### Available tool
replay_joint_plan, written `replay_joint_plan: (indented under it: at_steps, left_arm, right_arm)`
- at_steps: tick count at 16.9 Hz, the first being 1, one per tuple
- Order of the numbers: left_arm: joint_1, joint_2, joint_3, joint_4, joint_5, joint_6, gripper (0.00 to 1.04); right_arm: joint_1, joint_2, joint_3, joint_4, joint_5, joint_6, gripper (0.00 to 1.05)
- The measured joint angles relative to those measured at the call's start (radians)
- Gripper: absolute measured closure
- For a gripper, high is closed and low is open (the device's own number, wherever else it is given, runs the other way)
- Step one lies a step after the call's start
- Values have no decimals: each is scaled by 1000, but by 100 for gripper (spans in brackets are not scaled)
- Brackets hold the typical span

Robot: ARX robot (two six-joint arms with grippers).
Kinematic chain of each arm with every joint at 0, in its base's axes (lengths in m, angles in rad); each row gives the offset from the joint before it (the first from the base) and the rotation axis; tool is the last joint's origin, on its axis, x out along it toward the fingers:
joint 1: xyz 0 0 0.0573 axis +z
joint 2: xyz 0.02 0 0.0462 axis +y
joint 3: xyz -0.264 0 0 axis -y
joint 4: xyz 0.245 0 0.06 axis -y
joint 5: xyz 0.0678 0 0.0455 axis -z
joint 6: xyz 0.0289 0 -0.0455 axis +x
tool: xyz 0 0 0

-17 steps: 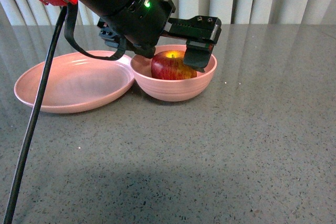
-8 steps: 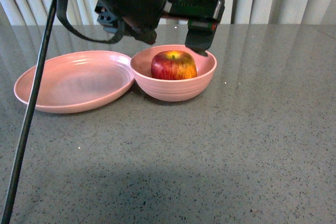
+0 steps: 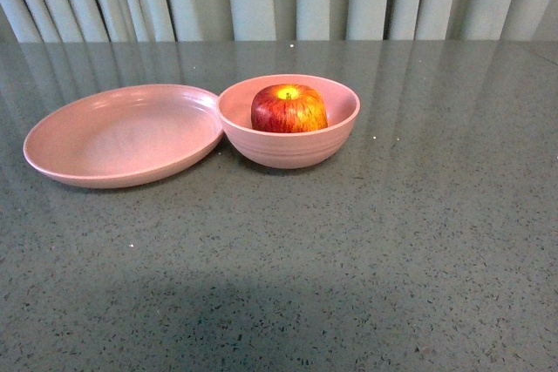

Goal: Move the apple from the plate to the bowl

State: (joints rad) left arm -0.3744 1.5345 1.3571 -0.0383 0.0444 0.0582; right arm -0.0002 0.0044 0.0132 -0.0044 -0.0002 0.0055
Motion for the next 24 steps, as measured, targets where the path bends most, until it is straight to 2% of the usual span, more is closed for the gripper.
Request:
replay_joint_plan:
  at_steps: [1,2,3,4,5,6,7,18,24]
  left_arm:
    - [68,-256,-274,222,-187,-8,19]
    - [155,-477,-636,439,-282,-47,53]
    - [204,-570,-888,514,-210,-51,87]
    - [257,-690,-1028,565,-173,-55,104]
    - [283,-766,-1135,570,-132,-55,104]
    - [363,-834,-1181,564,-58,-55,104]
    - [380,-853,-1196,559,-60,-56,104]
    - [372,-945,-1255,516,-44,-56,104]
    - [372,-1115,-1311,408,-44,-56,104]
  right_arm:
    - [0,0,0,0,0,0,7]
    - [0,0,0,0,0,0,7]
    - [0,0,0,0,0,0,7]
    - [0,0,0,0,0,0,7]
    - [0,0,0,0,0,0,7]
    - [0,0,0,0,0,0,7]
    - [0,0,0,0,0,0,7]
    - [0,0,0,0,0,0,7]
    - [0,0,0,0,0,0,7]
